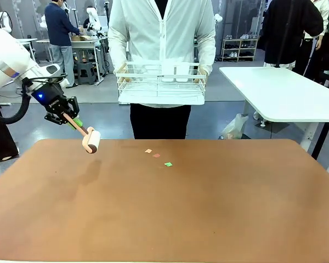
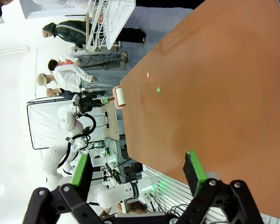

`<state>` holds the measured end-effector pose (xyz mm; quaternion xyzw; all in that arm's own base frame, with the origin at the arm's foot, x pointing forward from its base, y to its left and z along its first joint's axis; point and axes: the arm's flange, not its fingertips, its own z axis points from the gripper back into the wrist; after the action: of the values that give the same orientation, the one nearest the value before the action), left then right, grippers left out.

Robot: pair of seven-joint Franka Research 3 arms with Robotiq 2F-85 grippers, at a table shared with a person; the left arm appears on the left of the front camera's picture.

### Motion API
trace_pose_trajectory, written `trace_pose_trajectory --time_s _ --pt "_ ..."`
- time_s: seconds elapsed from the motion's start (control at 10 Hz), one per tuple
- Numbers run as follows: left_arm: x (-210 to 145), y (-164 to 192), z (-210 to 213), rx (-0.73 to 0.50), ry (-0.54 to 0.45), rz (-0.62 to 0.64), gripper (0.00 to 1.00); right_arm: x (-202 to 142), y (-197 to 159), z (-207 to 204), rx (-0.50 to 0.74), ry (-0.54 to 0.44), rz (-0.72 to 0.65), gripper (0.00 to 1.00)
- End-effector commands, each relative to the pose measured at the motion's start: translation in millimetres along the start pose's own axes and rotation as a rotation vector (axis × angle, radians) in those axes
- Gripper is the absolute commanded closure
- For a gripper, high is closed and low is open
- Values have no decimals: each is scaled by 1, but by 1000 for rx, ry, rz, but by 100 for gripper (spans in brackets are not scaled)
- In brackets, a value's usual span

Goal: Clean the table.
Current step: Clean the table with the Lint Roller when the human lifts the Dish drying rack.

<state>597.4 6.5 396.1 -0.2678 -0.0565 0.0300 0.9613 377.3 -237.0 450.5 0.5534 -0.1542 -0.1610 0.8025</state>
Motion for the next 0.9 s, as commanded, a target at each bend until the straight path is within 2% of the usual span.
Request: trace_pose_trajectory --time_s 0.0,0.5,0.8 --pt "-4 0 -6 3 14 -1 79 -1 3 1 13 0 0 0" --pt "-2 -1 -6 -2 13 -2 79 -1 3 1 13 0 0 0" --pt "6 -22 -30 4 -7 -24 79 -1 3 1 13 0 0 0"
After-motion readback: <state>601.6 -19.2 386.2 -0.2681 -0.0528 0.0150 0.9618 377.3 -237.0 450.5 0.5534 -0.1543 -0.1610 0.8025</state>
